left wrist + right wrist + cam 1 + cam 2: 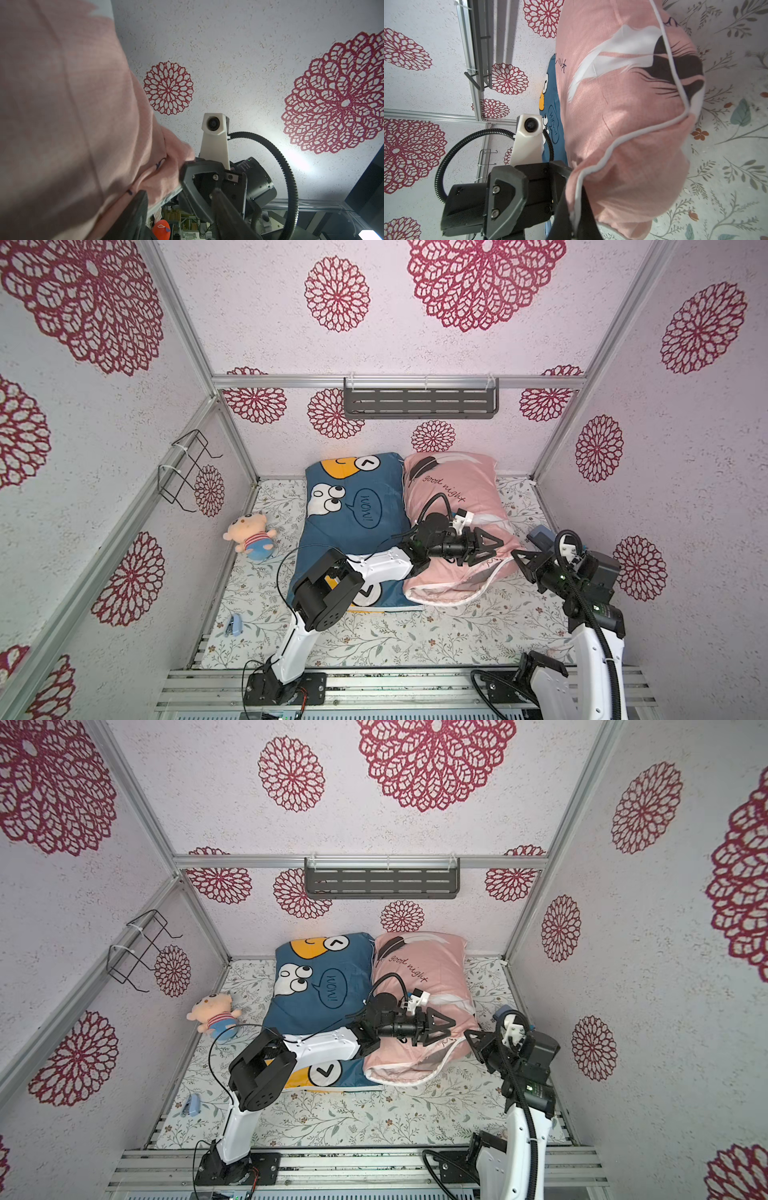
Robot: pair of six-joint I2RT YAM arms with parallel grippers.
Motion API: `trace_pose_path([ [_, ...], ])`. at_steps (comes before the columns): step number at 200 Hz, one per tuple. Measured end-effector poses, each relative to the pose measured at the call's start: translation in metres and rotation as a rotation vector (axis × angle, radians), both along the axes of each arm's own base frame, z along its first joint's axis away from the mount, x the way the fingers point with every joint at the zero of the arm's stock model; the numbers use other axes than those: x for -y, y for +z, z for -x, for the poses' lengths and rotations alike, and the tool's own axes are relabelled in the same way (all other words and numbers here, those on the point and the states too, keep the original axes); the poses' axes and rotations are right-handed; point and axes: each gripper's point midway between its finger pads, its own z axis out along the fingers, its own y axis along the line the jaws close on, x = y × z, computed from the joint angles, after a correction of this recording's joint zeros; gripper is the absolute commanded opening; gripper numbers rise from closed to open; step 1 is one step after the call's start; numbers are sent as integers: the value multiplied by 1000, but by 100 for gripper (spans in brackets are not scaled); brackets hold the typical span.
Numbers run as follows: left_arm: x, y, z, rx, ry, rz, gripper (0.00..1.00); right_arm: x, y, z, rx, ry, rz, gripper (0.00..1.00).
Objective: Zip up pillowcases
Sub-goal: Zip the zipper on the pillowcase.
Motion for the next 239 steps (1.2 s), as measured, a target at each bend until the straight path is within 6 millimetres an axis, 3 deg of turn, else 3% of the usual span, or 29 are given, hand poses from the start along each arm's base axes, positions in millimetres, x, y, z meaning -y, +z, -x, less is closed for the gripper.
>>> trace_pose_path([
  [162,15,-12,17,-67,-40,-9,49,-6,-10,-10,19,4,-85,0],
  [239,16,-14,16,-91,-33,-3,37,-12,-15,-13,37,15,-99,0],
])
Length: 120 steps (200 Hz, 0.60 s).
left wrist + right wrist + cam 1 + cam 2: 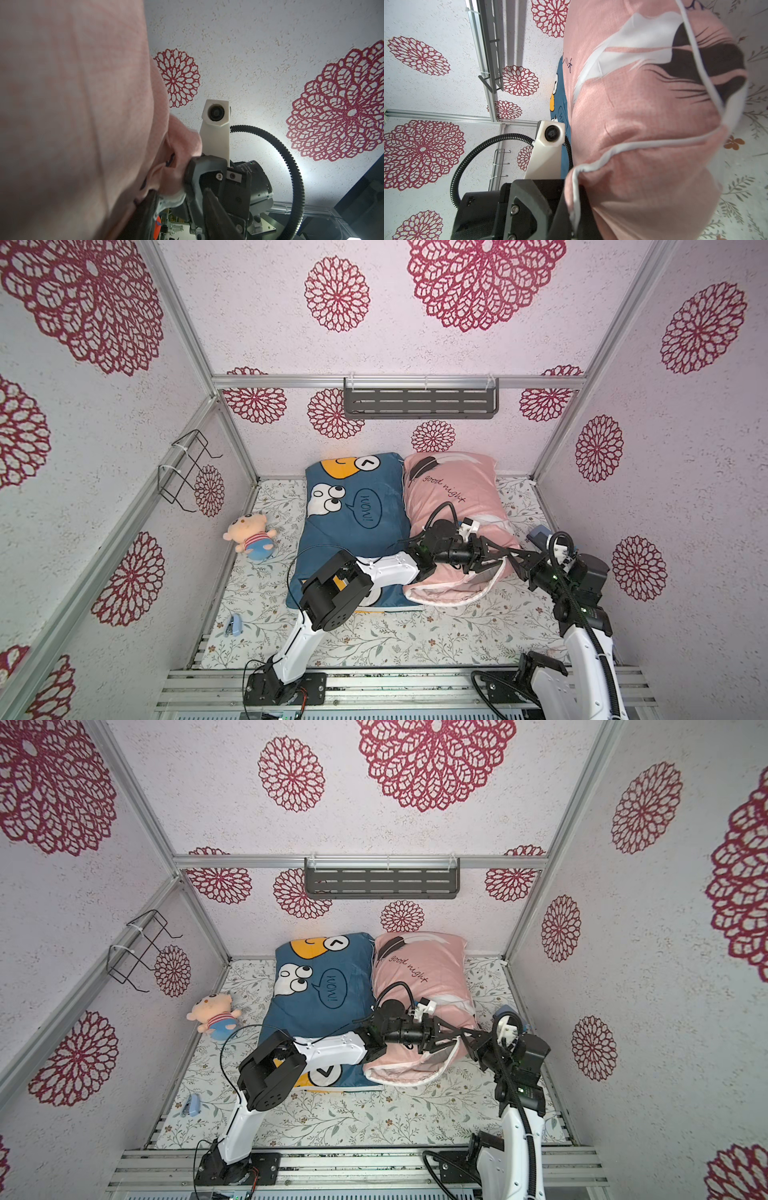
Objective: Zip up pillowcases
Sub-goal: Zip the zipper on the pillowcase.
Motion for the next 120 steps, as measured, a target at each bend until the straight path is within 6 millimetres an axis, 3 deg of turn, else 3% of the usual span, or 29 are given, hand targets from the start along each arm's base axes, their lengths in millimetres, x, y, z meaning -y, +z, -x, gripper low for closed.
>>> trace_pose_path([
  [120,-7,-16,-1,-30,16,6,30,1,-5,3,-19,-14,6,0],
])
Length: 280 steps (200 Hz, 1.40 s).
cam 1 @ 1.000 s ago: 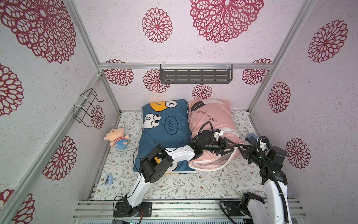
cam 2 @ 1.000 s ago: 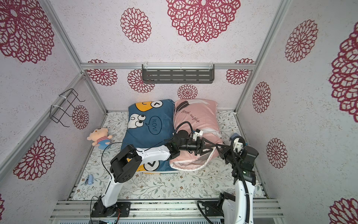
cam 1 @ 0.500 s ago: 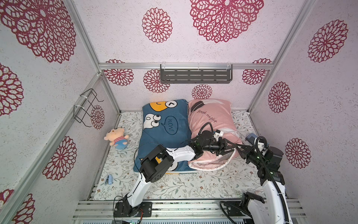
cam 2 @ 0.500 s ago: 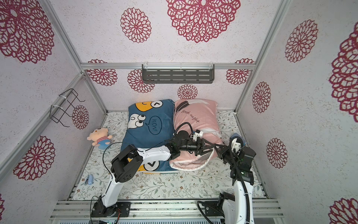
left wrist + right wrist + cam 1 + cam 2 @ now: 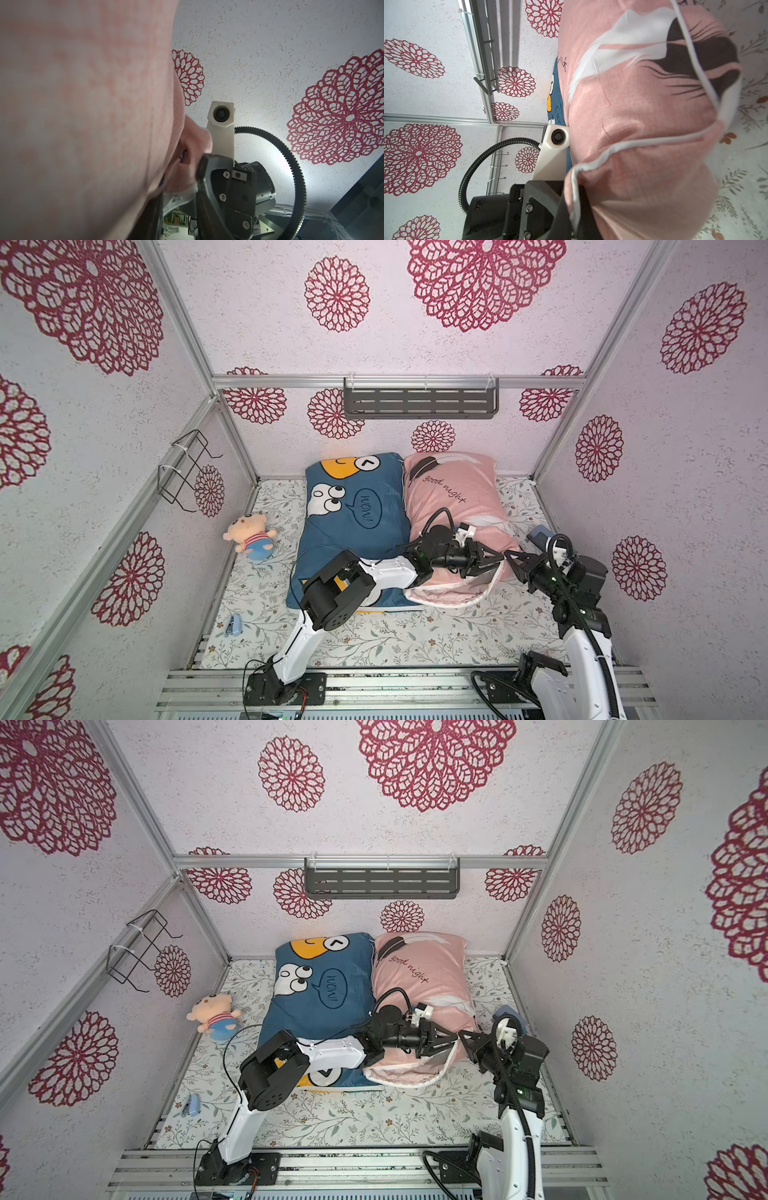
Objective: Zip up pillowcases
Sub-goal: Zip the zipper on the pillowcase.
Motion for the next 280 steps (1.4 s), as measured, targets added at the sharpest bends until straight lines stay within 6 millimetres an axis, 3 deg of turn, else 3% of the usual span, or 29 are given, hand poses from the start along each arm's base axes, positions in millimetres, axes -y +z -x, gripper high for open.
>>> trace_pose_path([
  [78,-1,2,-2,-7,6,9,24,1,1,0,5,-5,4,0],
  [106,-1,0,-2,-12,9,7,16,1,1,0,4,-6,4,0],
  [194,-1,0,-3,-13,13,5,12,2,1,0,5,-9,5,0],
  [228,-1,-1,-4,-14,18,5,20,2,1,0,4,-11,4,0],
  [280,-2,0,-5,-15,25,8,17,3,1,2,5,-12,9,0],
])
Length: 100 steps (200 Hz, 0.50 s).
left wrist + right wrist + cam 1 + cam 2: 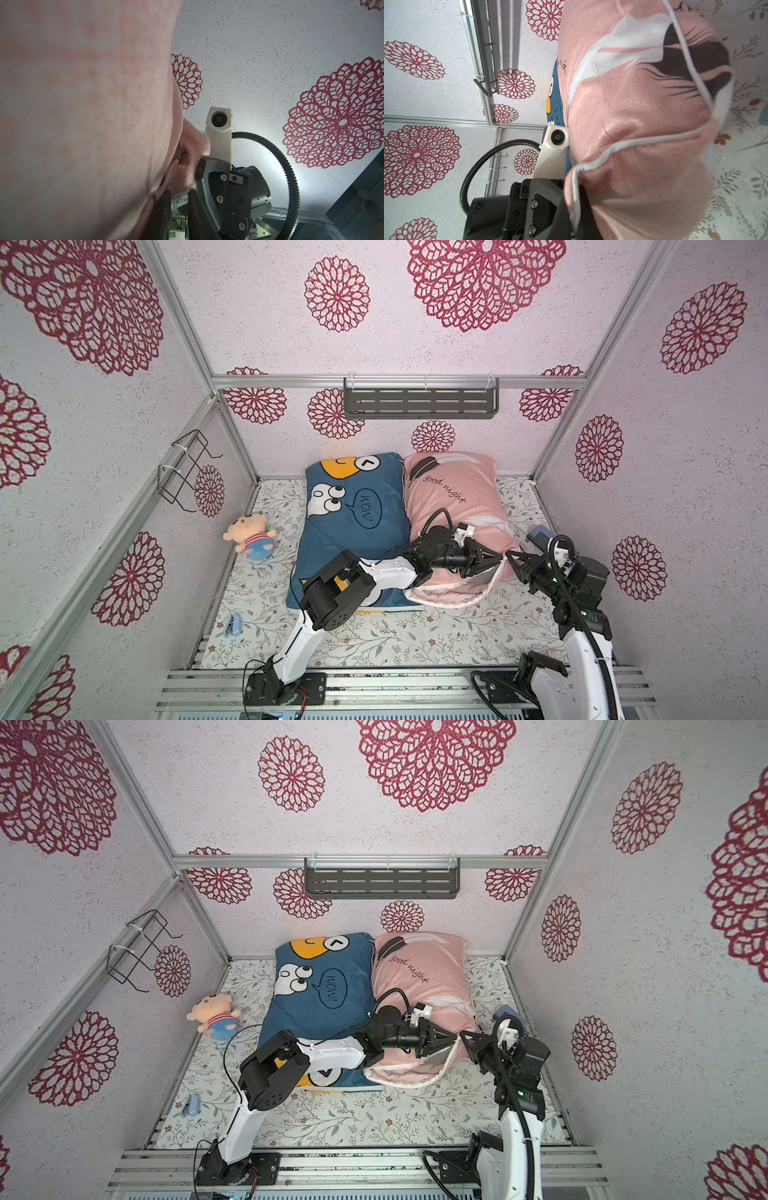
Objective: Zip up pillowcases
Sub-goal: Zip the zipper on the pillowcase.
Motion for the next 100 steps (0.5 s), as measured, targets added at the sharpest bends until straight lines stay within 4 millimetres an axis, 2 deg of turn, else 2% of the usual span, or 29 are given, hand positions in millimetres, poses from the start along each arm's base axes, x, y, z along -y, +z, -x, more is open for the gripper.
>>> trace_pose_path([
  [100,-2,-5,0,-2,11,-1,7,0,1,1,2,3,-2,0],
])
